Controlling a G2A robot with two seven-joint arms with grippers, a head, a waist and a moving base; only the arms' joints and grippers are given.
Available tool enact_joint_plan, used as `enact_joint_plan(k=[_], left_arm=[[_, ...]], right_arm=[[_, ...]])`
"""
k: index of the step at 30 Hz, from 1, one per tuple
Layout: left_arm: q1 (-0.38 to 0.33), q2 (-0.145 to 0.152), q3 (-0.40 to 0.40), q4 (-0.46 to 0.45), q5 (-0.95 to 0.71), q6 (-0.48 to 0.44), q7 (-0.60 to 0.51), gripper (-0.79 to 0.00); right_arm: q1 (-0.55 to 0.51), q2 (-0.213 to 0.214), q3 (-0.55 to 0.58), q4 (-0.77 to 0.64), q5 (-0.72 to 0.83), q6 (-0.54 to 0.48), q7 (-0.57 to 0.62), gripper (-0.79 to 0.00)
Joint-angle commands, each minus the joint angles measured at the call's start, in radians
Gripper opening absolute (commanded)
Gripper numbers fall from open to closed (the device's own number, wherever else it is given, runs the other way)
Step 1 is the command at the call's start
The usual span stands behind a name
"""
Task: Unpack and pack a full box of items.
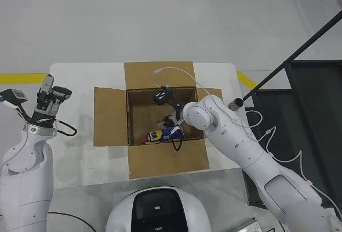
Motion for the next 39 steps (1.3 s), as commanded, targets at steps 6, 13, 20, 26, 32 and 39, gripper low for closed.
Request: enact_joint_plan(k=[6,13,20,26,32,39], left_arm=[[0.0,0.0,0.0,0.0,0.0,0.0,0.0,0.0],[0.0,0.0,0.0,0.0,0.0,0.0,0.0,0.0],[0.0,0.0,0.0,0.0,0.0,0.0,0.0,0.0],[0.0,0.0,0.0,0.0,0.0,0.0,0.0,0.0],[0.0,0.0,0.0,0.0,0.0,0.0,0.0,0.0],[0.0,0.0,0.0,0.0,0.0,0.0,0.0,0.0]], right_arm=[[0.029,-0.024,-0.028,0.109,0.03,0.065,-0.027,0.0],[0.029,-0.024,-0.028,0.109,0.03,0.065,-0.027,0.0],[0.025,-0.023,-0.025,0.116,0.021,0.071,-0.045,0.0],[0.034,-0.033,-0.027,0.169,0.031,0.091,-0.058,0.0],[0.057,-0.052,-0.046,0.237,0.052,0.105,-0.062,0.0],[0.08,-0.075,-0.074,0.305,0.061,0.092,-0.09,-0.034]])
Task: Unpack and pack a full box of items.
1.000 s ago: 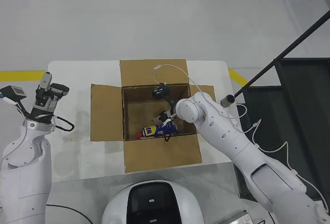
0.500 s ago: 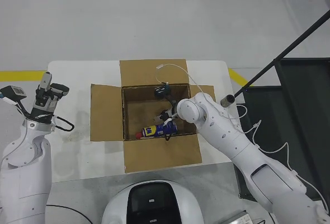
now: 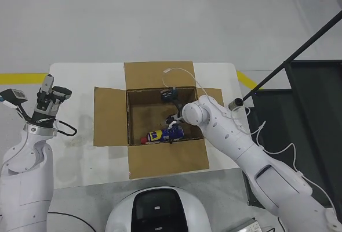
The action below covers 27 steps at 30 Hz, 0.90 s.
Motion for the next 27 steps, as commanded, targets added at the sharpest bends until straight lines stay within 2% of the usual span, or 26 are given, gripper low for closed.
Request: enact_joint_plan(k=[1,6,11,24,27], left_arm=[[0.0,0.0,0.0,0.0,0.0,0.0,0.0,0.0],[0.0,0.0,0.0,0.0,0.0,0.0,0.0,0.0],[0.0,0.0,0.0,0.0,0.0,0.0,0.0,0.0],[0.0,0.0,0.0,0.0,0.0,0.0,0.0,0.0],[0.0,0.0,0.0,0.0,0.0,0.0,0.0,0.0]], right_arm=[[0.004,-0.006,-0.01,0.017,-0.004,0.0,-0.004,-0.04],[0.016,-0.023,-0.032,0.06,-0.008,0.0,-0.022,-0.083],[0.028,-0.037,-0.044,0.097,-0.012,0.004,-0.039,-0.206],[0.051,-0.064,-0.046,0.178,-0.002,0.013,-0.082,-0.222],[0.055,-0.072,-0.051,0.192,-0.005,0.014,-0.086,-0.317]])
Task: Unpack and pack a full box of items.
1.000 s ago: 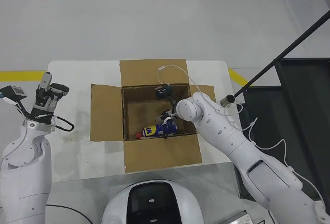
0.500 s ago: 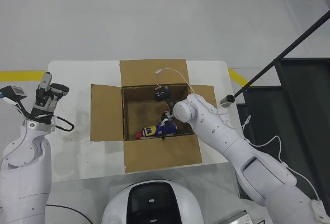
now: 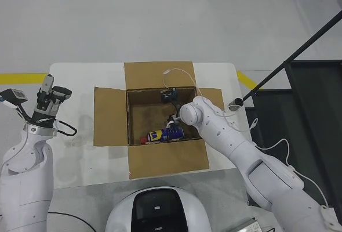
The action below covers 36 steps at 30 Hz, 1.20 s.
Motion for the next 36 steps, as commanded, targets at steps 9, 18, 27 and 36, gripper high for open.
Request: enact_joint_plan(k=[9,18,27,36], left_arm=[[0.0,0.0,0.0,0.0,0.0,0.0,0.0,0.0],[0.0,0.0,0.0,0.0,0.0,0.0,0.0,0.0],[0.0,0.0,0.0,0.0,0.0,0.0,0.0,0.0],[0.0,0.0,0.0,0.0,0.0,0.0,0.0,0.0]], right_arm=[[0.011,-0.022,-0.021,0.031,-0.037,0.029,-0.011,-0.785],[-0.021,-0.005,0.007,-0.082,-0.105,0.038,0.004,-0.785],[-0.14,0.064,0.131,-0.383,-0.178,0.003,0.126,-0.785],[-0.281,0.125,0.28,-0.661,-0.176,-0.137,0.248,-0.785]])
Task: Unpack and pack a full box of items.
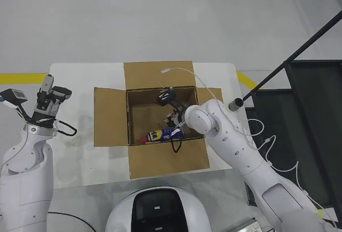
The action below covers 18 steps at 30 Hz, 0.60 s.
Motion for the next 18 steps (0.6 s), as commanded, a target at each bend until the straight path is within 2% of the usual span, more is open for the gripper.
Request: enact_joint_plan(k=[1,7,18], left_arm=[[0.0,0.0,0.0,0.0,0.0,0.0,0.0,0.0],[0.0,0.0,0.0,0.0,0.0,0.0,0.0,0.0],[0.0,0.0,0.0,0.0,0.0,0.0,0.0,0.0]], right_arm=[[-0.024,0.009,0.026,-0.042,-0.001,-0.02,0.018,-0.785],[-0.065,0.026,0.077,-0.103,0.011,-0.058,0.036,-0.785],[-0.065,0.026,0.077,-0.103,0.011,-0.058,0.036,-0.785]])
